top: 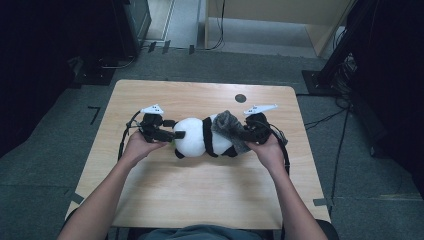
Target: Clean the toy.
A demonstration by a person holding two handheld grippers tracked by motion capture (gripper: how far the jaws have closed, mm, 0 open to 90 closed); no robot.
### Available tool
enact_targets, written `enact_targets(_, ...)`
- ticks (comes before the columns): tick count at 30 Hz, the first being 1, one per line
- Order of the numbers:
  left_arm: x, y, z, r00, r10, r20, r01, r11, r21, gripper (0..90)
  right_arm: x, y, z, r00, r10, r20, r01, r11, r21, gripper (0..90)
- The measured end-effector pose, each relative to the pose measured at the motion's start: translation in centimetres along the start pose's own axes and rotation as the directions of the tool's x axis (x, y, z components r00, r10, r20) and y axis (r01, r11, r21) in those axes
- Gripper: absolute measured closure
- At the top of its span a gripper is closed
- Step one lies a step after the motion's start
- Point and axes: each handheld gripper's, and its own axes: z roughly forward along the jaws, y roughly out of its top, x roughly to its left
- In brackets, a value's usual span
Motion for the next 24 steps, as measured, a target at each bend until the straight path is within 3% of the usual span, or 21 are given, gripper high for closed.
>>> enact_targets(9,0.1,-0.5,0.9,0.9998,0.021,-0.001,-0.021,0.9998,0.002,7.5,-0.3,-0.2,0.7,0.9999,-0.006,-0.010,0.005,1.000,-0.005,76.9)
enact_targets(14,0.6,-0.9,1.6,0.9999,0.001,0.017,-0.001,1.0000,-0.004,0.0,-0.4,-0.4,0.9,0.9998,-0.002,-0.018,0.002,1.000,-0.015,76.9)
enact_targets(24,0.1,-1.3,2.5,0.9981,0.033,0.053,-0.035,0.9982,0.048,0.0,-0.6,-0.5,1.5,0.9996,-0.022,-0.018,0.021,0.999,-0.049,76.7)
